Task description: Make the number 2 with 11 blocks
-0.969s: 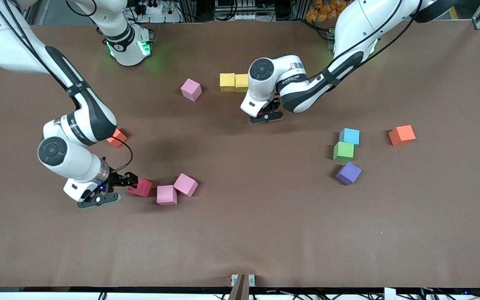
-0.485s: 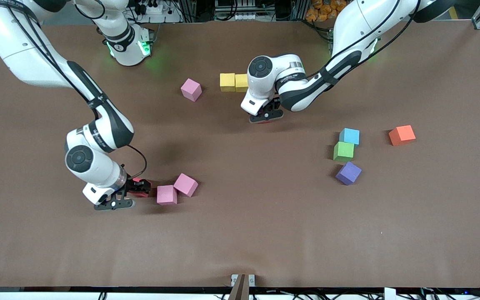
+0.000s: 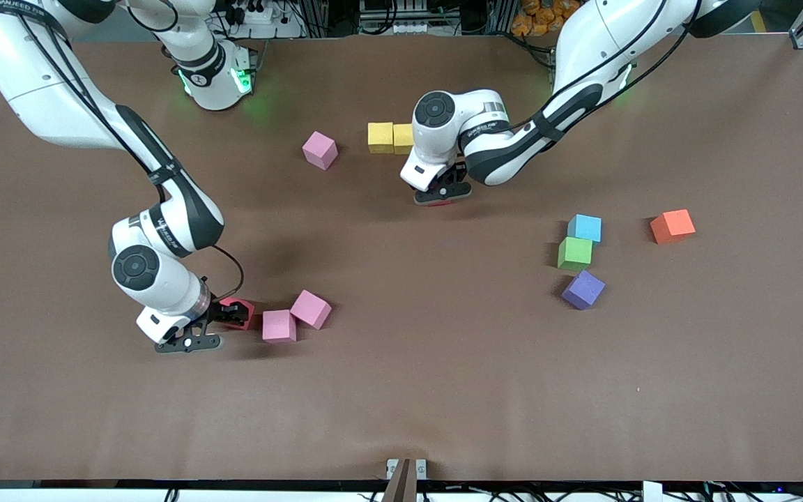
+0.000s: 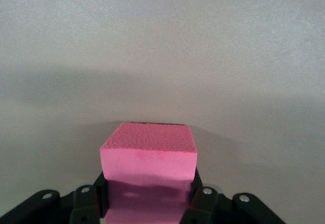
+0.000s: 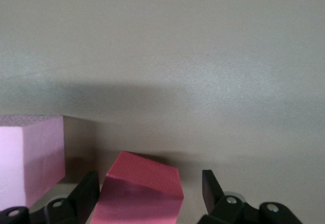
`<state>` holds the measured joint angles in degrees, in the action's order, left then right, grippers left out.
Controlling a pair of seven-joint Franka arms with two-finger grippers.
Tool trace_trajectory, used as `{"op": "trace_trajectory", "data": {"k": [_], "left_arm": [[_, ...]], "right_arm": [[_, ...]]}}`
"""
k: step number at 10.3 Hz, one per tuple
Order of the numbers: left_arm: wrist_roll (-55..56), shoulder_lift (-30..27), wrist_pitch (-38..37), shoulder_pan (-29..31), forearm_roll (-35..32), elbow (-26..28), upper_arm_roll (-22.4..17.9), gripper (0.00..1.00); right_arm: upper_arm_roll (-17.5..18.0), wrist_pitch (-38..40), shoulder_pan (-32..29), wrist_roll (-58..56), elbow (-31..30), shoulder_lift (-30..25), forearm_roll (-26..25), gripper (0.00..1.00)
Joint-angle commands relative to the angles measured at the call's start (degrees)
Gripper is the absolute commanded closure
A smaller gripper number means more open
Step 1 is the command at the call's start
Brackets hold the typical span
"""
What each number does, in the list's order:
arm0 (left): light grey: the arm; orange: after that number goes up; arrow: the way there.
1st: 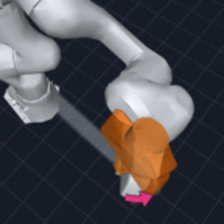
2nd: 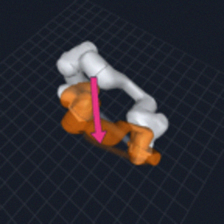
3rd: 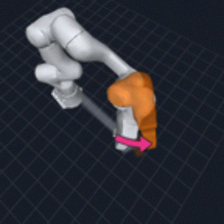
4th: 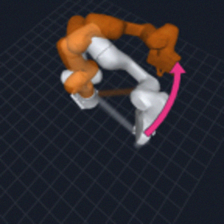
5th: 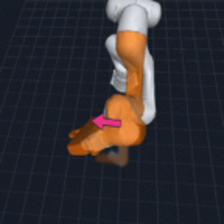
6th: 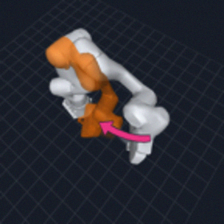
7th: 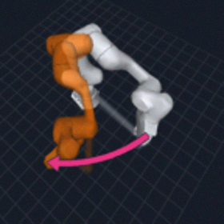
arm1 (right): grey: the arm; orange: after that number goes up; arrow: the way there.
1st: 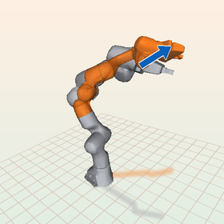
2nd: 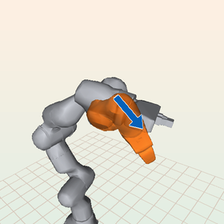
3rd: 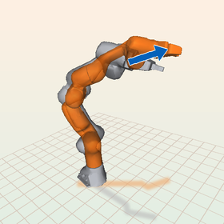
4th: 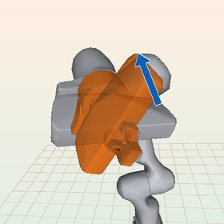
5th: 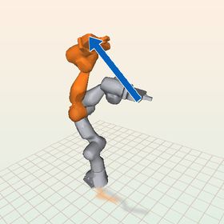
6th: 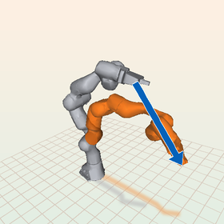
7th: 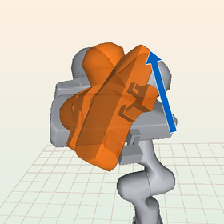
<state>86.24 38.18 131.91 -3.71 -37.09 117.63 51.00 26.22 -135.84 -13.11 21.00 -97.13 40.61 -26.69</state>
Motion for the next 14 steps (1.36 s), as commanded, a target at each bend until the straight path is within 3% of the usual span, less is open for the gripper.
{"op": "trace_trajectory", "data": {"k": [1,7,9,14], "left_arm": [[2.6,-0.7,1.0,-0.8,-2.0,0.8,-0.1,0.58],[2.7,-0.4,1.0,-1.4,-2.1,2.0,-0.1,0.57],[2.7,-0.4,1.0,-1.5,-2.1,1.9,-0.1,0.47],[2.9,-0.3,1.1,-1.8,-3.9,1.8,-0.1,0.55]], "right_arm": [[0.2,0.1,-0.7,5.6,-0.2,0.0,-1.0,0.11],[0.4,0.9,-0.9,7.3,-0.3,-0.2,-0.9,0.07],[0.9,0.9,-0.9,5.5,-0.3,-0.2,-1.3,0.02],[7.1,3.7,-5.2,-16.6,-0.4,-1.3,-0.6,0.0]]}}
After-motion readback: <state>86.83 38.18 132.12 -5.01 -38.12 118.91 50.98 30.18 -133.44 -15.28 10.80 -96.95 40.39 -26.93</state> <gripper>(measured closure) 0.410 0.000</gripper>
